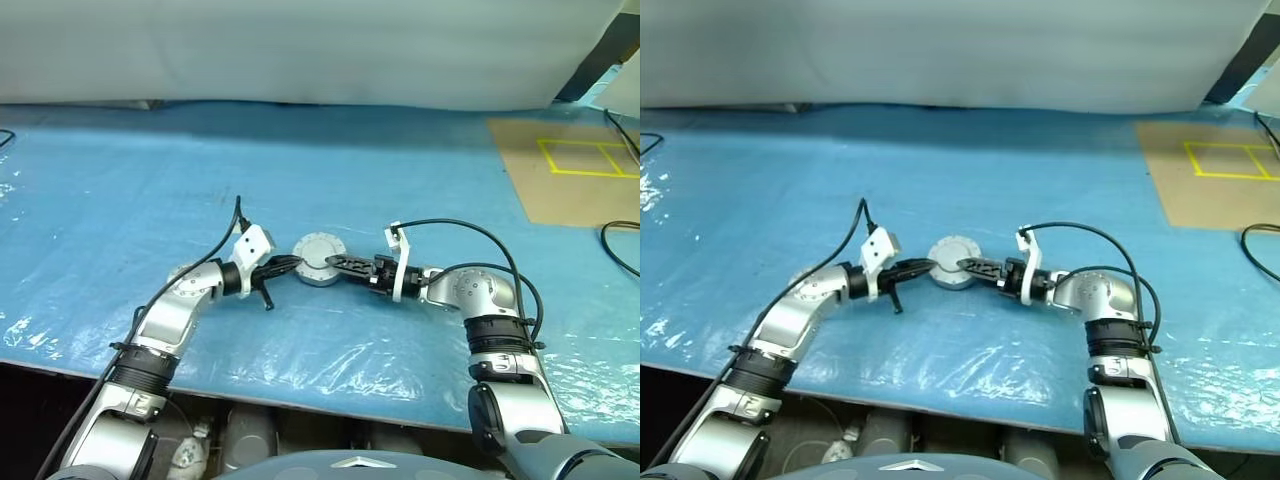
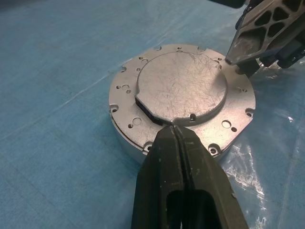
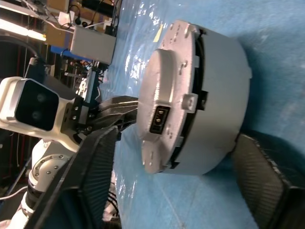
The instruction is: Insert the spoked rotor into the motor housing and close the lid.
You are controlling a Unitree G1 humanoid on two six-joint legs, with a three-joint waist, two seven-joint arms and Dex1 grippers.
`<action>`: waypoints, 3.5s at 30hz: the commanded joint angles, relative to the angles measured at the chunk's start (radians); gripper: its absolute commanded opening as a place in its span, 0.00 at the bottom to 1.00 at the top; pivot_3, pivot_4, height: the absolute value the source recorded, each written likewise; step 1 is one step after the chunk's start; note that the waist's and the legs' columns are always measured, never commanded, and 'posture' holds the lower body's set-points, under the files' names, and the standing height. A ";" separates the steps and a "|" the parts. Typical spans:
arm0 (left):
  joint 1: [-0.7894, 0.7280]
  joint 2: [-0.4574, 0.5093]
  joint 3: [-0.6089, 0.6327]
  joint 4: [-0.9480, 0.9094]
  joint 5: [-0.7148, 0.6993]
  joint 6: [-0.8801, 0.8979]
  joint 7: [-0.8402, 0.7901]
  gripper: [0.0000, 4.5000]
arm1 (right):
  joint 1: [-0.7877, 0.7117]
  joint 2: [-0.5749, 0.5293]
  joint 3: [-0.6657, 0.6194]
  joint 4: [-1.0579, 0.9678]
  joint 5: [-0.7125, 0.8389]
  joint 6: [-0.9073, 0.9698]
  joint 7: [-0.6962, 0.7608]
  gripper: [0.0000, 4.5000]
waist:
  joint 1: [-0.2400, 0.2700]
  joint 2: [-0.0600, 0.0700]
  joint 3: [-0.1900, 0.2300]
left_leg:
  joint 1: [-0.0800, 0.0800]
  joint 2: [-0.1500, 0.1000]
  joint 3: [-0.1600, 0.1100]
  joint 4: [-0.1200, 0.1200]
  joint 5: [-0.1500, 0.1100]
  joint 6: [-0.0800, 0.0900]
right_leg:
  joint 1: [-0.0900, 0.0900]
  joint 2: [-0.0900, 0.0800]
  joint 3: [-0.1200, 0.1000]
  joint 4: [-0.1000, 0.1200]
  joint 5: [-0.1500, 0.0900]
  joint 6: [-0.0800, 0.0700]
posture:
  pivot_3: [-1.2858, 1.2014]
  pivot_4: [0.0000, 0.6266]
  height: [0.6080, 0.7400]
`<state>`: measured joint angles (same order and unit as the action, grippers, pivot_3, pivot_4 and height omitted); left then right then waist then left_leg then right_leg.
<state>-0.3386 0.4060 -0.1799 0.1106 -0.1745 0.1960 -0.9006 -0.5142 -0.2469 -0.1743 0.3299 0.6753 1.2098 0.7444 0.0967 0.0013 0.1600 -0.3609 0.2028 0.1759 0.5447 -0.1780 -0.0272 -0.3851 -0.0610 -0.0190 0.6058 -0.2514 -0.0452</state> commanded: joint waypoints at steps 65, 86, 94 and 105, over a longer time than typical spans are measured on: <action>0.065 -0.052 0.616 -0.079 -0.930 0.711 0.199 0.34 | -0.092 0.173 -0.205 -0.190 0.321 0.158 -0.212 0.30 | -0.020 0.002 0.002 | -0.023 -0.001 0.000 0.003 0.000 -0.002 | -0.020 0.006 -0.004 0.003 0.002 0.003 | 0.52 0.24 1.00; -0.010 -0.104 0.569 -0.004 -1.130 0.917 0.305 0.99 | -0.145 0.170 -0.202 -0.238 0.419 0.211 -0.272 0.30 | 0.002 0.000 0.003 | -0.025 -0.002 -0.002 0.008 -0.001 -0.004 | -0.018 0.005 -0.005 0.004 0.003 0.006 | 0.52 0.24 1.00; -0.116 -0.165 0.522 0.048 -1.090 0.879 0.307 0.99 | -0.139 0.175 -0.196 -0.244 0.418 0.214 -0.275 0.30 | 0.003 0.000 0.003 | -0.025 -0.003 -0.002 0.012 -0.001 -0.004 | -0.017 0.004 -0.005 0.006 0.003 0.006 | 0.52 0.24 1.00; -0.092 -0.180 0.519 0.053 -1.022 0.831 0.306 0.81 | -0.132 0.182 -0.196 -0.238 0.413 0.208 -0.297 0.30 | 0.001 0.000 0.003 | -0.025 -0.003 -0.003 0.017 -0.001 -0.004 | -0.018 0.004 -0.005 0.012 0.003 0.006 | 0.52 0.24 1.00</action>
<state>-0.4361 0.2256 0.3301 0.1825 -1.1968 1.0332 -0.5899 -0.6338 -0.0753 -0.3590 0.1473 1.0264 1.4281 0.4271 0.0974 0.0014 0.1633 -0.3862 0.2001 0.1730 0.5621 -0.1788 -0.0309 -0.4026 -0.0574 -0.0244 0.6182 -0.2481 -0.0389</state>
